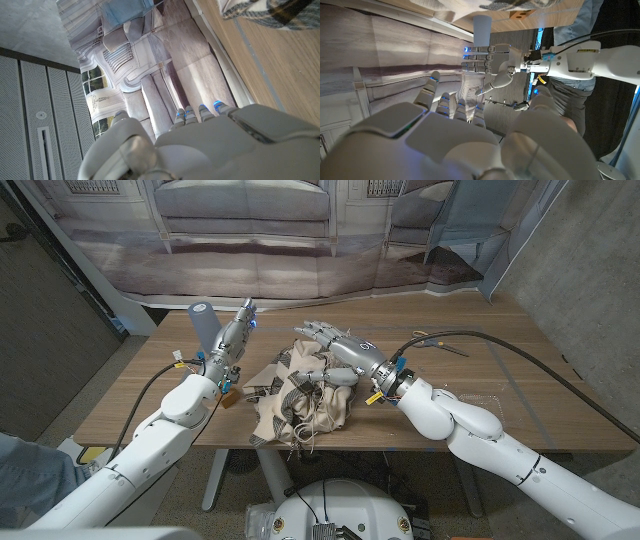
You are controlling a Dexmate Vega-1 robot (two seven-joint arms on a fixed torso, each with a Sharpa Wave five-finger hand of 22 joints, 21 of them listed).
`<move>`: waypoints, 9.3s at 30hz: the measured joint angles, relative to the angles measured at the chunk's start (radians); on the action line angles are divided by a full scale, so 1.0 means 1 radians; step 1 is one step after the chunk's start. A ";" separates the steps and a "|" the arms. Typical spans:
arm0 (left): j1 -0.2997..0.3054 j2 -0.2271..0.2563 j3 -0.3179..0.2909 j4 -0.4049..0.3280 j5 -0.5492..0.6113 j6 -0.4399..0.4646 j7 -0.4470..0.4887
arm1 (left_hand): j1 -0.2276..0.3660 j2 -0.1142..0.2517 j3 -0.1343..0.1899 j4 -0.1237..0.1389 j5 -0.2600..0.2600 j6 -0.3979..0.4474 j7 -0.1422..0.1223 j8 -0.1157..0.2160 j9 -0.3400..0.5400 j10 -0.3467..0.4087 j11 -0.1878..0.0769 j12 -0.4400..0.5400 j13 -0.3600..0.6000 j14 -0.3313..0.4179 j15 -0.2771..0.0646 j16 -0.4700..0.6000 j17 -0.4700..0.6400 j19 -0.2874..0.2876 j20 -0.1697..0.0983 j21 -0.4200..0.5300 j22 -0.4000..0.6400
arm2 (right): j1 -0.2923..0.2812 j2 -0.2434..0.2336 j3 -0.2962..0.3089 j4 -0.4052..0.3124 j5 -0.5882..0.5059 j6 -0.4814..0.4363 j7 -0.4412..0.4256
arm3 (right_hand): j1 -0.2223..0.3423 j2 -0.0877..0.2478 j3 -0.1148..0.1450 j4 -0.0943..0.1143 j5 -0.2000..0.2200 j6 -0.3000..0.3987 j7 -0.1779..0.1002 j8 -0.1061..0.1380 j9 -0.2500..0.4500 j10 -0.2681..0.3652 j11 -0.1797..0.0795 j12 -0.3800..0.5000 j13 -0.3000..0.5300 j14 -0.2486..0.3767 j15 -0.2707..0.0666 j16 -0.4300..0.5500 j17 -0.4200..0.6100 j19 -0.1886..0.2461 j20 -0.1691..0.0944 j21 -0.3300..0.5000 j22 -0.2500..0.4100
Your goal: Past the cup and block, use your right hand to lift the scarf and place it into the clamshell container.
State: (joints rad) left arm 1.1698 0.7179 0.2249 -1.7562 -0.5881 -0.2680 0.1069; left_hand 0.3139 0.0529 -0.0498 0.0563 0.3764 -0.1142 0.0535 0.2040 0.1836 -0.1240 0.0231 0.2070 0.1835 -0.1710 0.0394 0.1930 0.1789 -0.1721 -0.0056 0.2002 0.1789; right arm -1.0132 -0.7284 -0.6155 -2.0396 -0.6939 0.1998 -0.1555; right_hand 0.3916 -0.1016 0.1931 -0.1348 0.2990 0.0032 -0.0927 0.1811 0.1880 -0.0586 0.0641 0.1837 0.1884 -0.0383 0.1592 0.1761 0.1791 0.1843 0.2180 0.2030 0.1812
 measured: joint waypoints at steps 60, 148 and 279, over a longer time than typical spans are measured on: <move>0.022 0.009 -0.012 -0.030 0.012 0.023 0.025 | 0.005 0.005 -0.014 0.003 0.000 0.005 -0.006 -0.005 0.000 -0.002 0.013 -0.004 0.000 0.000 0.010 0.000 0.000 -0.002 0.013 0.000 0.000 | 0.092 -0.031 -0.094 -0.030 -0.140 -0.088 0.224 | 0.017 -0.025 -0.030 0.003 0.083 -0.039 0.011 0.016 0.000 -0.056 0.015 0.024 0.000 -0.049 0.014 0.009 0.000 -0.037 0.001 -0.008 0.003; -0.002 0.003 0.006 -0.030 0.019 0.046 0.039 | 0.023 0.014 -0.034 0.007 -0.008 0.005 -0.005 -0.004 0.000 0.002 0.034 -0.004 0.000 0.015 0.039 0.000 0.000 -0.002 0.038 0.000 0.000 | 0.165 0.021 -0.222 0.141 -0.237 -0.128 0.207 | 0.034 -0.026 -0.050 0.006 0.123 -0.028 -0.004 0.020 0.000 -0.040 0.009 0.029 0.000 -0.024 -0.004 0.016 0.000 0.040 0.000 0.008 0.002; -0.034 0.014 0.015 -0.020 0.012 0.057 0.009 | 0.040 0.032 -0.055 0.008 -0.008 0.023 -0.005 -0.004 0.000 0.013 0.023 -0.004 0.000 0.024 0.037 0.000 0.005 0.004 0.043 0.000 0.000 | 0.126 0.027 -0.175 0.169 -0.140 -0.150 -0.064 | 0.844 0.144 0.057 -0.023 -0.107 0.805 -0.111 0.404 0.265 0.722 -0.212 0.320 0.355 0.986 -0.238 0.310 0.489 0.864 -0.395 0.676 0.157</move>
State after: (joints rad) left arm 1.1358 0.7320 0.2401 -1.7760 -0.5761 -0.2109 0.1164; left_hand 0.3535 0.0845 -0.1049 0.0645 0.3685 -0.0910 0.0482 0.2001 0.1836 -0.1114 0.0463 0.2033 0.1834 -0.1474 0.0767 0.1930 0.1837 -0.1686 0.0372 0.2002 0.1790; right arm -0.8869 -0.7012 -0.7909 -1.8706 -0.8335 0.0500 -0.2191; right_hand 1.2352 0.0423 0.2496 -0.1578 0.1922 0.8082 -0.2032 0.5847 0.4528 0.6634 -0.1480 0.5033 0.5438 0.9477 -0.0788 0.4863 0.6680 1.0479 -0.1766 0.8792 0.3384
